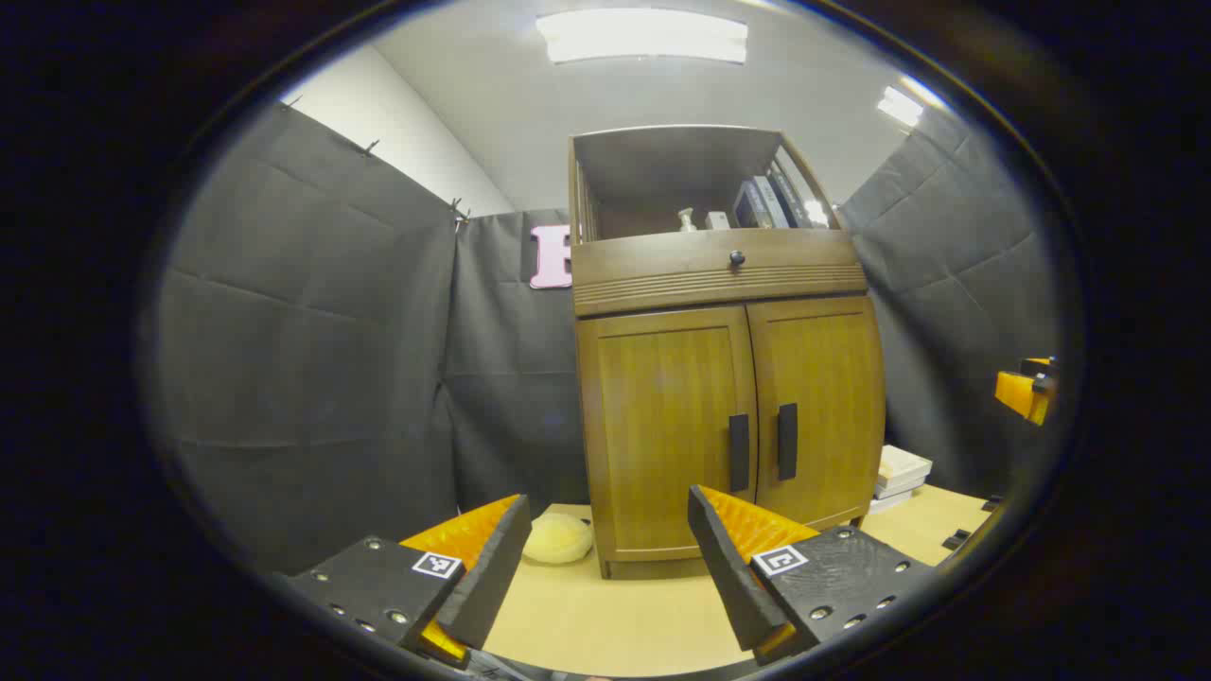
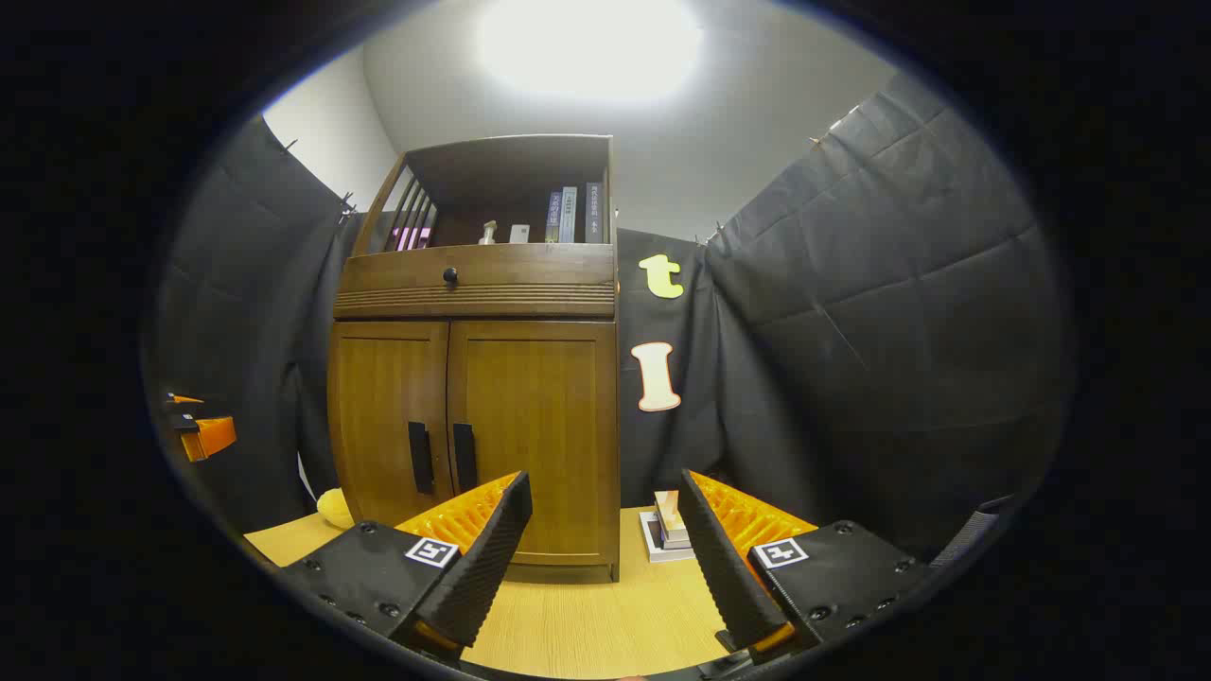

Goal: Open the right door of the double-door shoe cabinet with the right hand, and open the left door with the left hand.

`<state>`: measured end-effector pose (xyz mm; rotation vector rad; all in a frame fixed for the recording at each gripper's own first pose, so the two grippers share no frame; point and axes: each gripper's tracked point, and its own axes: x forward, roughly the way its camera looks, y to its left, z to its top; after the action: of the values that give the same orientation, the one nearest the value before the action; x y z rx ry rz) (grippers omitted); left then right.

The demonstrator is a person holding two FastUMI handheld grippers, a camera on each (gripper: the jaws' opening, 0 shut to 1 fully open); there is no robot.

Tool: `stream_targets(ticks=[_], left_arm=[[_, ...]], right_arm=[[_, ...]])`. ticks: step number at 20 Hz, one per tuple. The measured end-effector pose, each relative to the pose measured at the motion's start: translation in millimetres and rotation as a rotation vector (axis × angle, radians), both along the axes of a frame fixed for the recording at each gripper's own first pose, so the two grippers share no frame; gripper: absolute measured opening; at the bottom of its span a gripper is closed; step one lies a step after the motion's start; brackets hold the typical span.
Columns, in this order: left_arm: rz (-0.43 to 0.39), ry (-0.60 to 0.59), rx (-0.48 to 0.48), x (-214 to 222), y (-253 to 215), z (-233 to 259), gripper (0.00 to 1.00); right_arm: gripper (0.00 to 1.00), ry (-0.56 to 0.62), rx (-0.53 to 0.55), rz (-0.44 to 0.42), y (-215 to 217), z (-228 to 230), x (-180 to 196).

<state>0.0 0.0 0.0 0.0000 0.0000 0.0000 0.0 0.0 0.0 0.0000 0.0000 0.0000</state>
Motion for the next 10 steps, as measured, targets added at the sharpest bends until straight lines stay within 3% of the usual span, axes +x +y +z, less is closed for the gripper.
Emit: stream_targets(ticks=[10], left_arm=[[-0.012, -0.009, 0.009, -7, -3, 4, 0.96]], right_arm=[[0.96, 0.009, 0.014, 0.023, 14, -3, 4]])
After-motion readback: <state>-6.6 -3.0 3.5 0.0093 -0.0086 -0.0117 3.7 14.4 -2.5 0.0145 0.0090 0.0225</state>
